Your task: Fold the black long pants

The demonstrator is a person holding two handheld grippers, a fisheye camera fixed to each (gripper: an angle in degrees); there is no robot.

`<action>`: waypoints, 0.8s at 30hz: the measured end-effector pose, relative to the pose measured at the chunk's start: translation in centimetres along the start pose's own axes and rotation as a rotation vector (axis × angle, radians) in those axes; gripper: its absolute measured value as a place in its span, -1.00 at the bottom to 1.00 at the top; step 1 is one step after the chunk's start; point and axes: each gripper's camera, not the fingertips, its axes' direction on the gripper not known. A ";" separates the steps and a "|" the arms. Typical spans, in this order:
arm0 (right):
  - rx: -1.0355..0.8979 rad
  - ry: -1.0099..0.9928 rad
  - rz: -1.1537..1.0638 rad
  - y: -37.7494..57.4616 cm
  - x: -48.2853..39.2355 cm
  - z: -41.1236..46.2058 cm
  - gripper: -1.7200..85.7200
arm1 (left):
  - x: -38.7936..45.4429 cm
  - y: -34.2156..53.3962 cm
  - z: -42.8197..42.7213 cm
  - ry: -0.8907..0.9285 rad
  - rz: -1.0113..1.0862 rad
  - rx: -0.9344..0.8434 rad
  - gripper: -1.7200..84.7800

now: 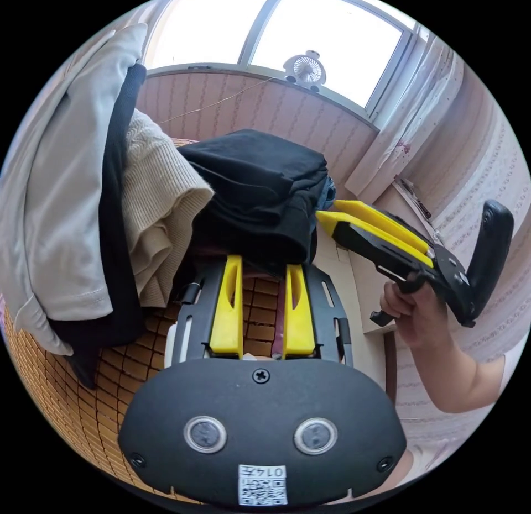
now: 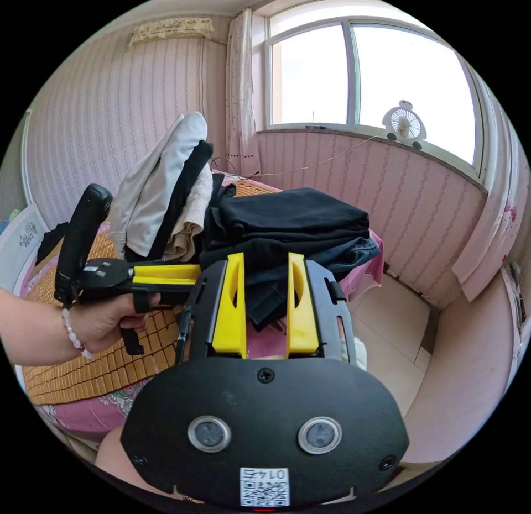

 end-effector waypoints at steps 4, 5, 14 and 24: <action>0.025 -0.031 0.010 -2.8 -0.1 -1.7 -0.74 | 0.1 0.8 -2.5 0.003 -0.022 0.042 -0.77; 0.048 -0.036 0.012 -3.1 -0.1 -2.4 -0.72 | 0.1 1.0 -3.1 0.007 -0.031 0.050 -0.77; -0.232 -0.032 -0.247 -8.4 -4.4 3.5 -0.66 | 0.7 0.6 -5.9 -0.042 -0.110 0.011 -0.64; 0.031 -0.142 -0.205 -7.1 -3.9 -8.4 -0.87 | 3.6 3.3 -15.6 0.025 0.030 0.044 -0.96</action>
